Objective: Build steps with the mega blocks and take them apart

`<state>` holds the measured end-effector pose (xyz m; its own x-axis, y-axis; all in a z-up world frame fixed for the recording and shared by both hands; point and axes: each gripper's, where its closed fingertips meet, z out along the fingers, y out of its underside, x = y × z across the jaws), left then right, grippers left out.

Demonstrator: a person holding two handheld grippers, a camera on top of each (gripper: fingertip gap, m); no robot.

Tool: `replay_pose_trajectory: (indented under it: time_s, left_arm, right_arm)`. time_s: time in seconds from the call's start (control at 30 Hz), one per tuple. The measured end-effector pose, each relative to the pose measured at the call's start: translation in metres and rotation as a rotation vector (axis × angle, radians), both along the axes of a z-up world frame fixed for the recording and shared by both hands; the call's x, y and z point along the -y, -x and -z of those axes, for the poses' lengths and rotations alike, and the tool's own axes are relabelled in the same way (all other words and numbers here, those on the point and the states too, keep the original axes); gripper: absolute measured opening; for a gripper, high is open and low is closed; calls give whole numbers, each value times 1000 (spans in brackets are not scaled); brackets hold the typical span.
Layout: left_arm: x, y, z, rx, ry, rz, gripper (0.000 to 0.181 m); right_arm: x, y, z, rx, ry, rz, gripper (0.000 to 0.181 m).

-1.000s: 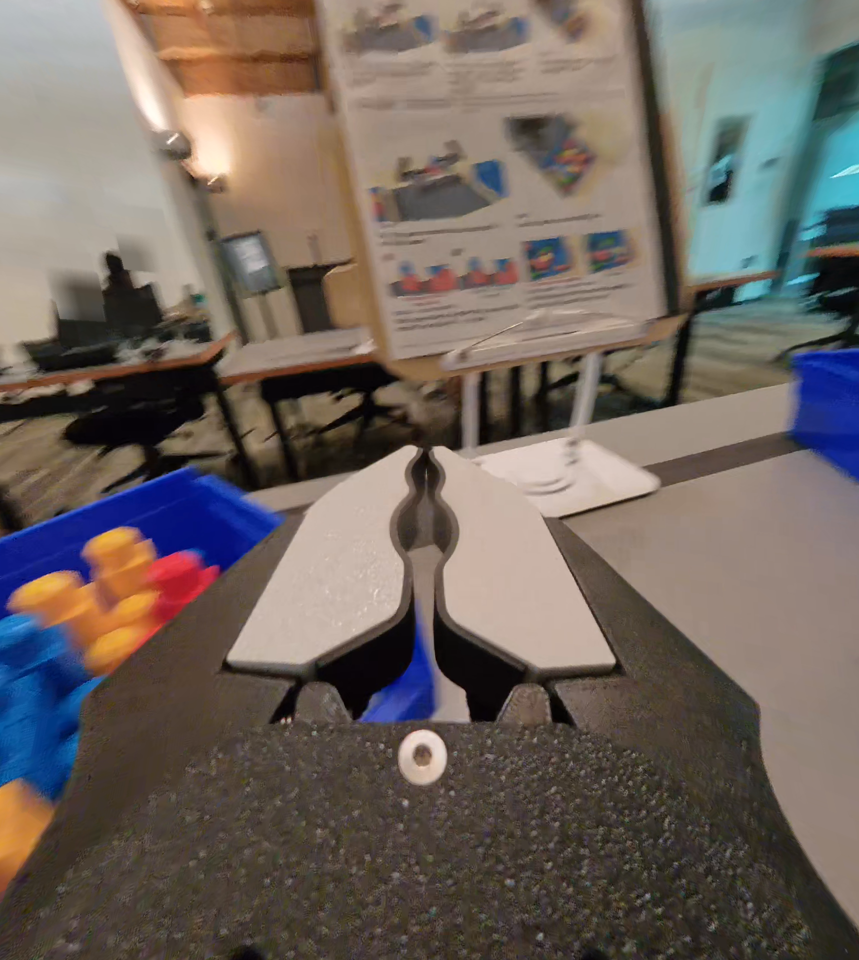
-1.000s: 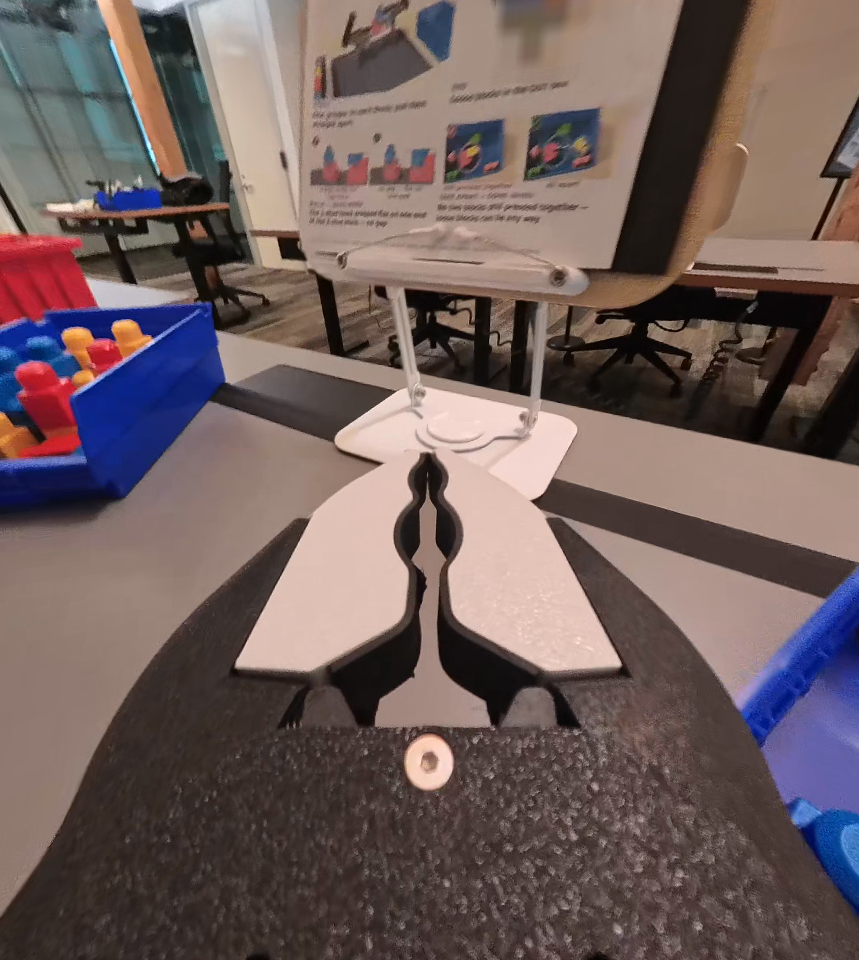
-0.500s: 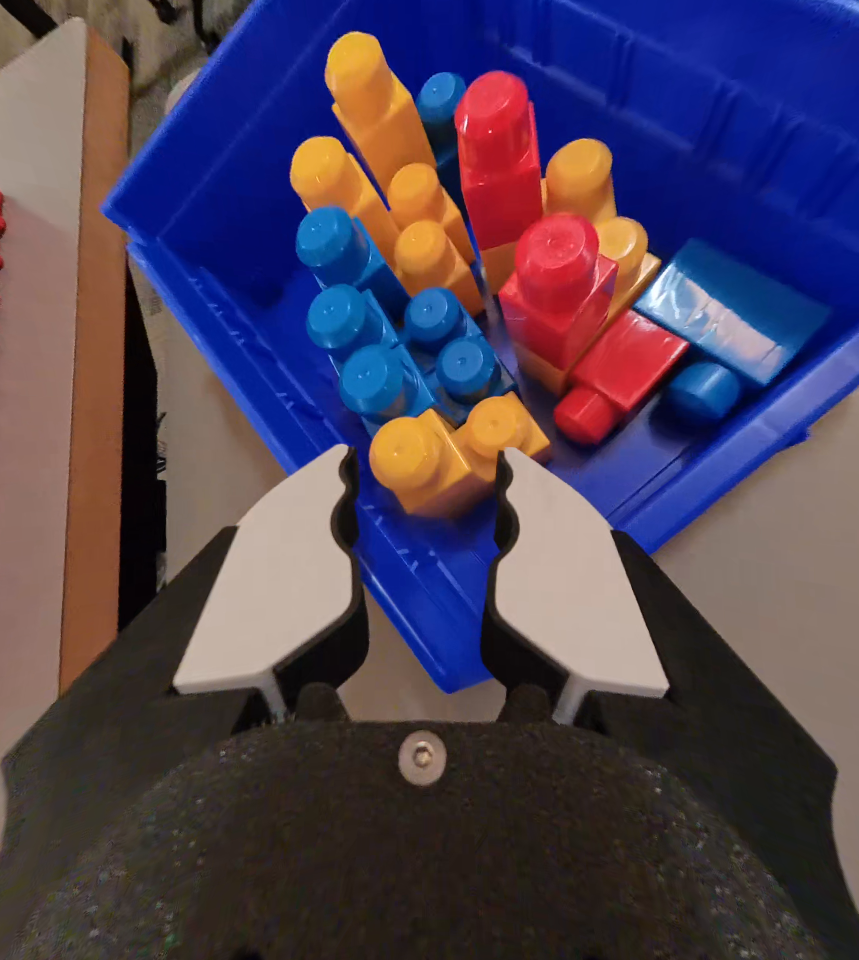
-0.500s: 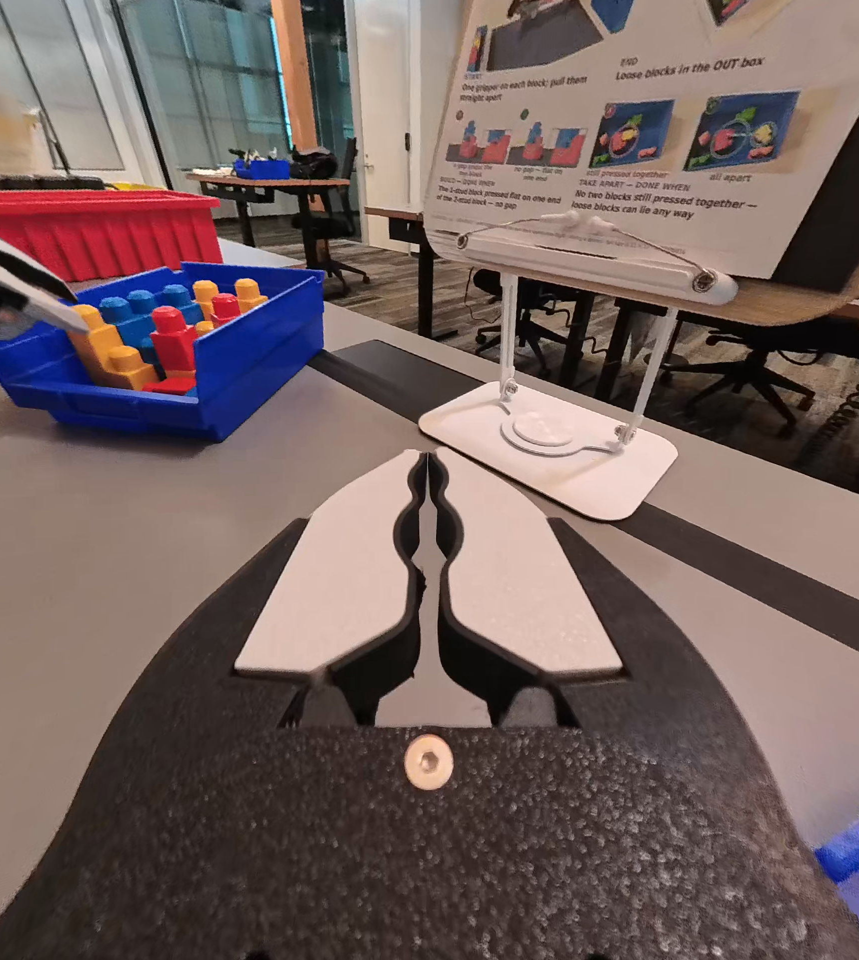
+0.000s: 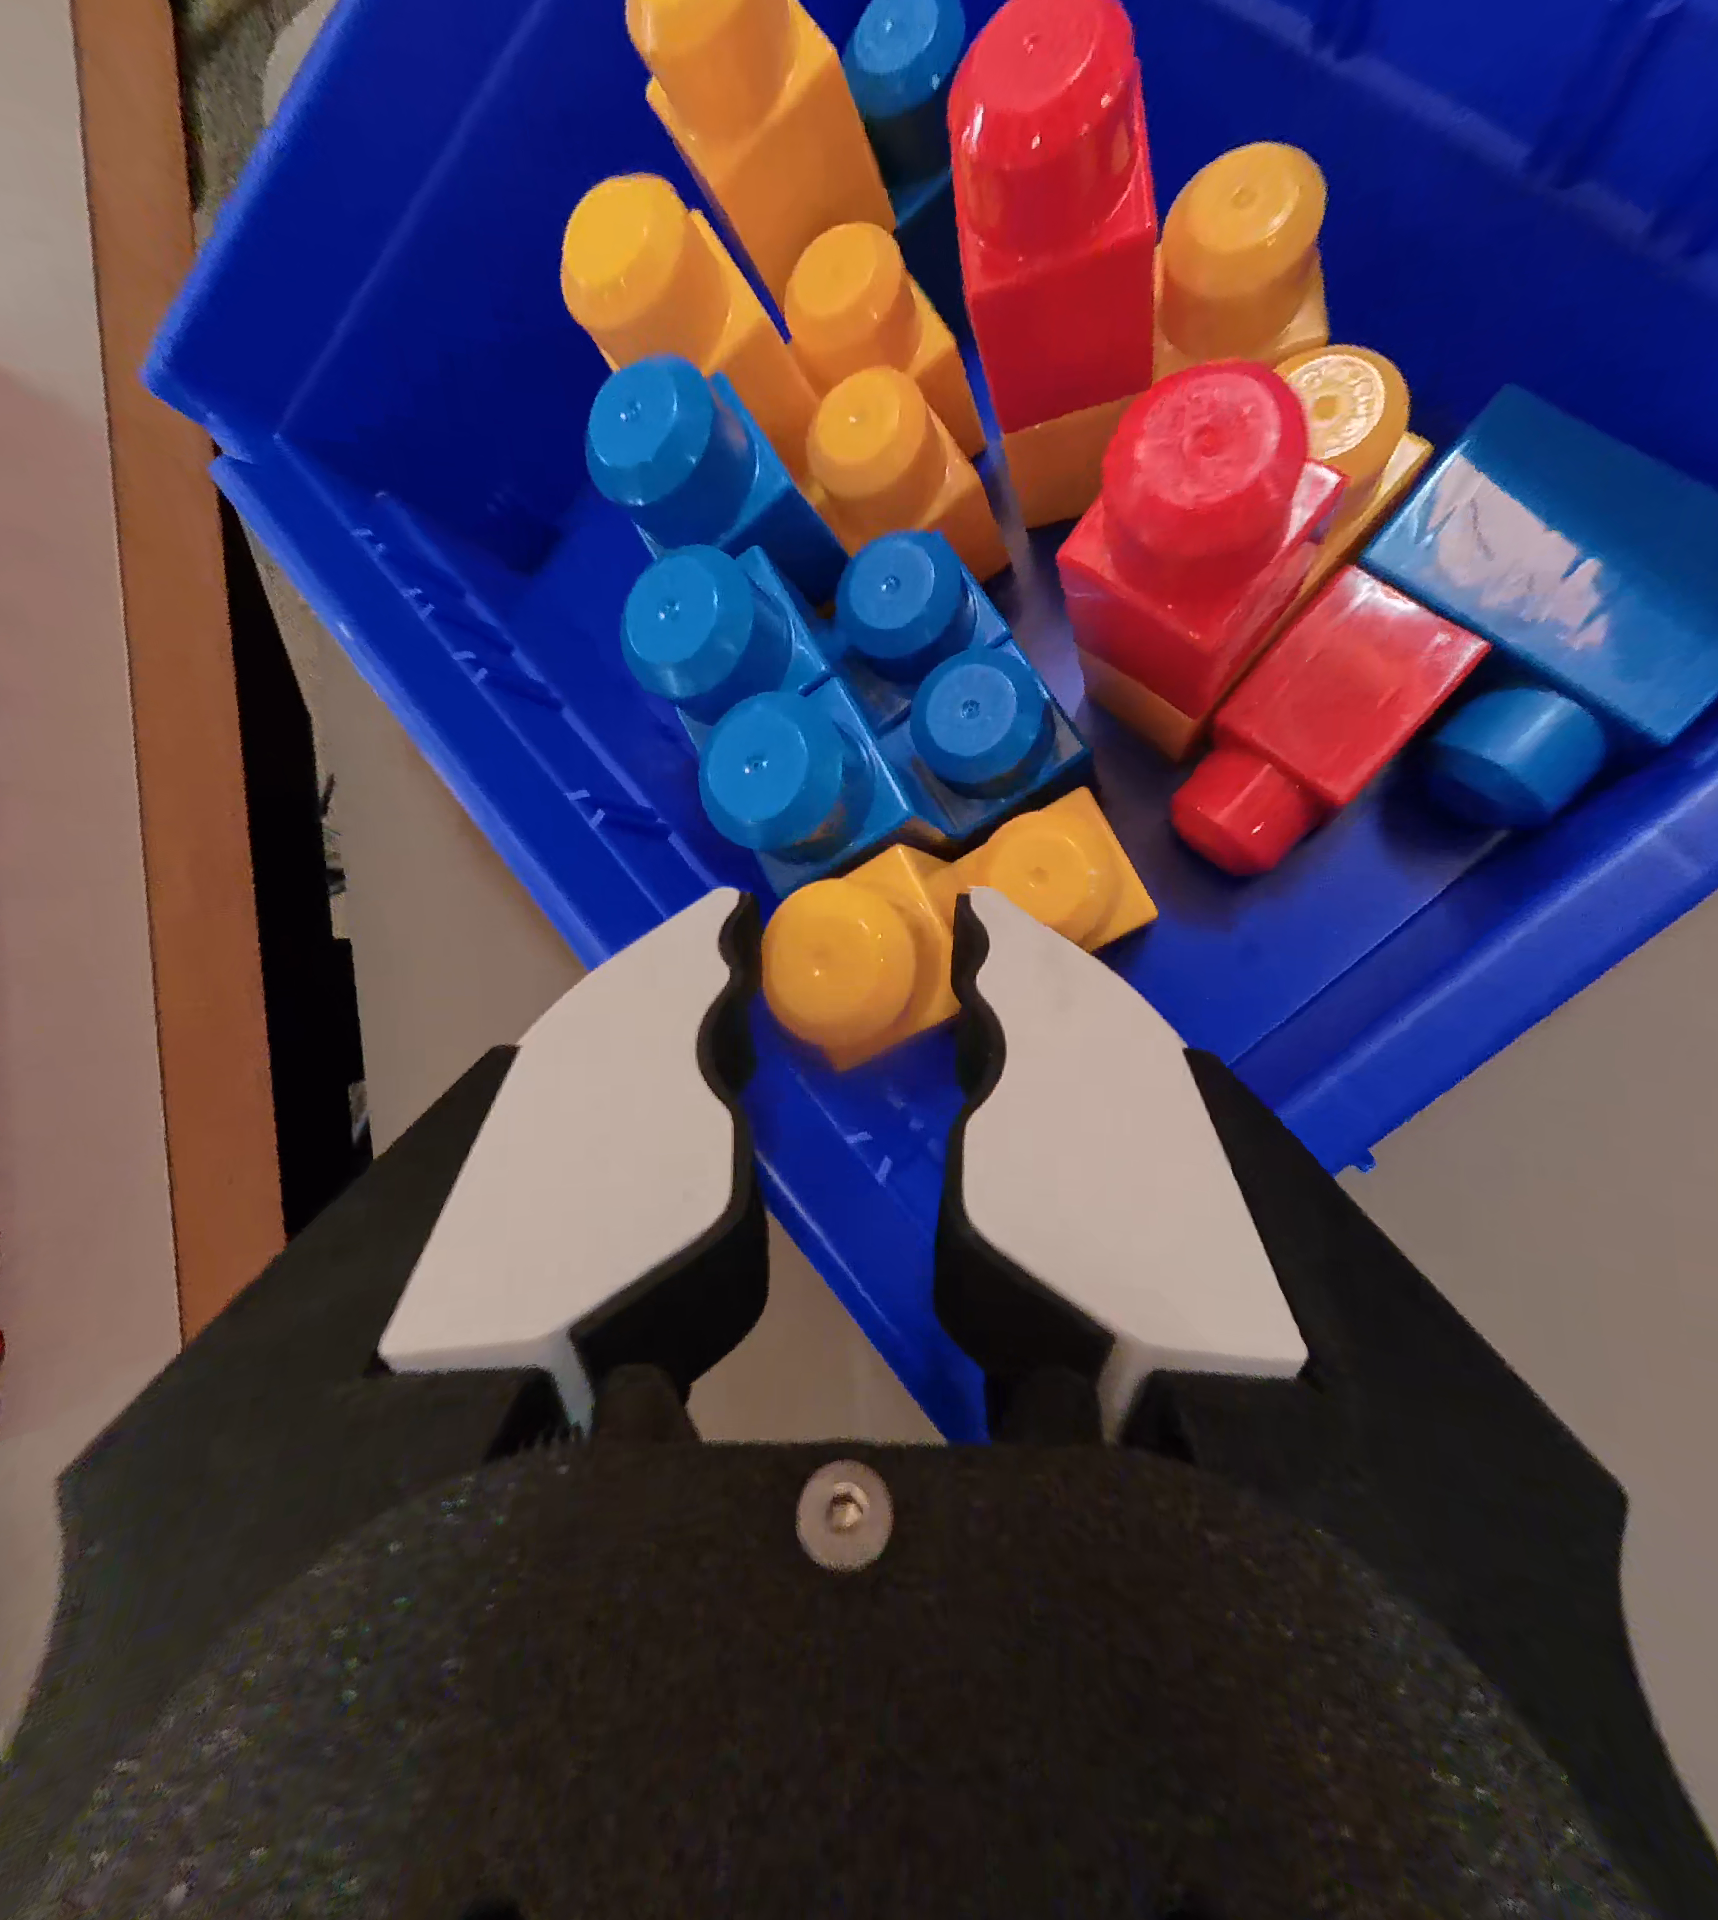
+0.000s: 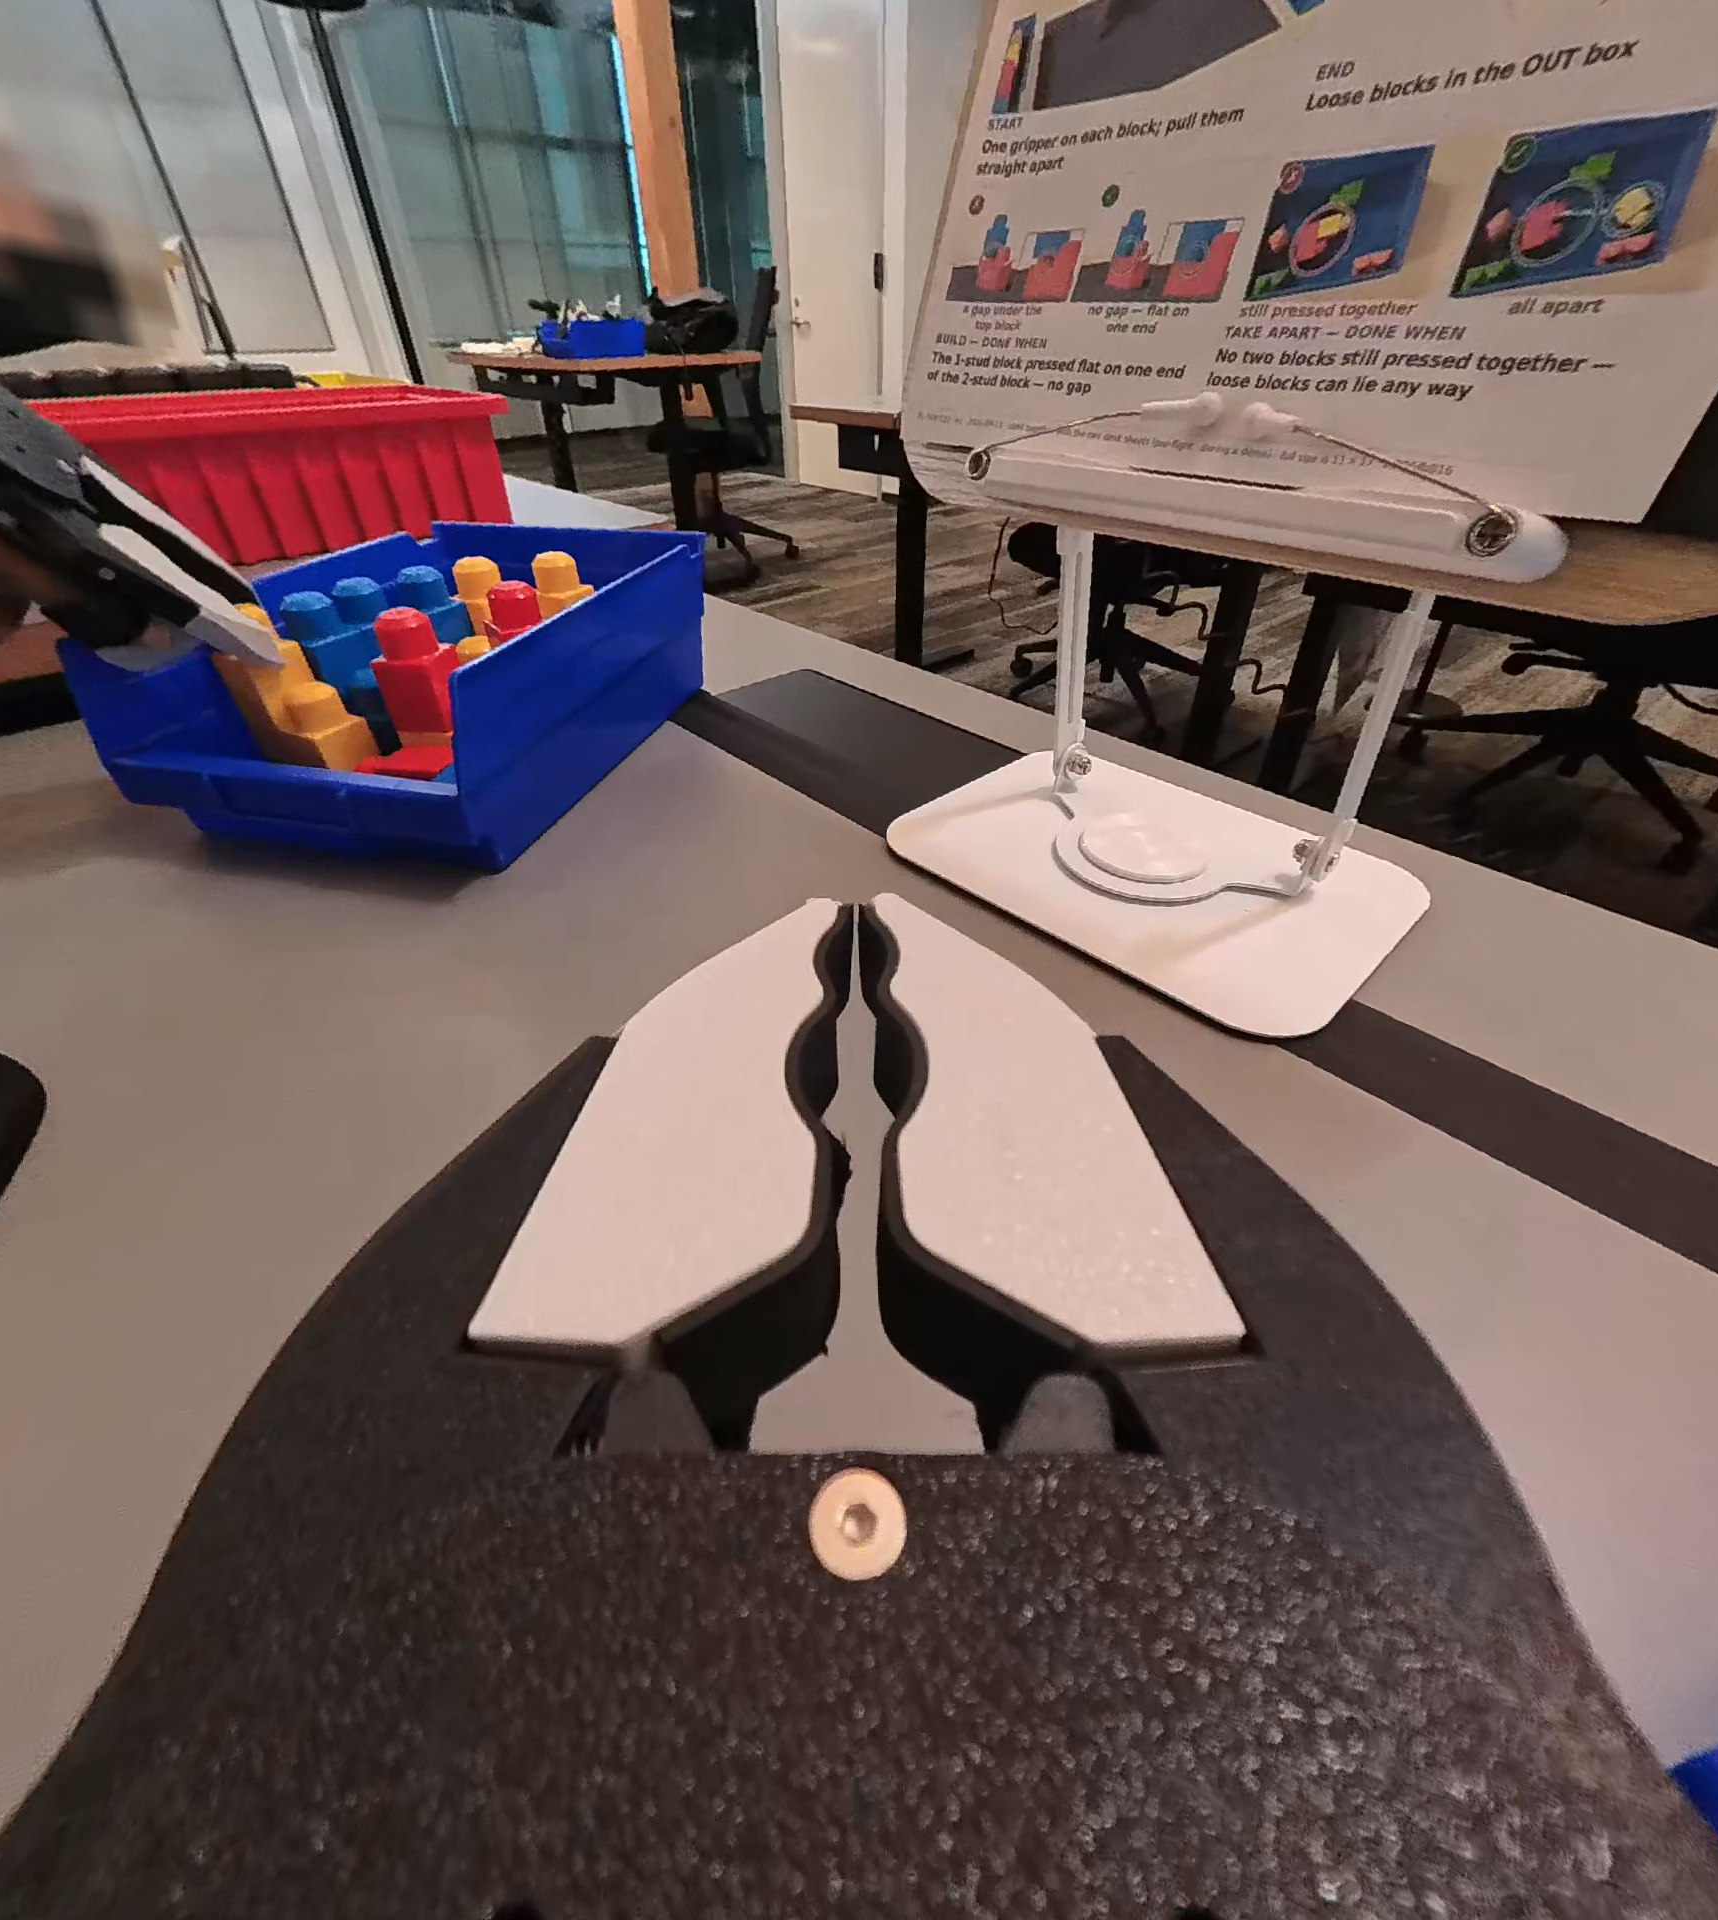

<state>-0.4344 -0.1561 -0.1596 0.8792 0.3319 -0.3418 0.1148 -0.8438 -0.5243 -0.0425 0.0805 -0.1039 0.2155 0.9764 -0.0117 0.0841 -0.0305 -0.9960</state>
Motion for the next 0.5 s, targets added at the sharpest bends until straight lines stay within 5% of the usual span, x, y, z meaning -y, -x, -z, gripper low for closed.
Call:
replay_pose_trajectory:
  time_s: [0.13, 0.3, 0.5]
  left_arm:
    - [-6, -11, -21, -67, -65, 43, 30]
    - [-17, -40, -79, -176, -169, 116, 30]
    - [-64, -134, -125, -149, -366, 364, 30]
  right_arm:
    - [0, -2, -1, -2, -3, -6, 0]
    - [1, 0, 0, 2, -6, -14, 0]
    - [22, 7, -5, 29, -74, -75, 14]
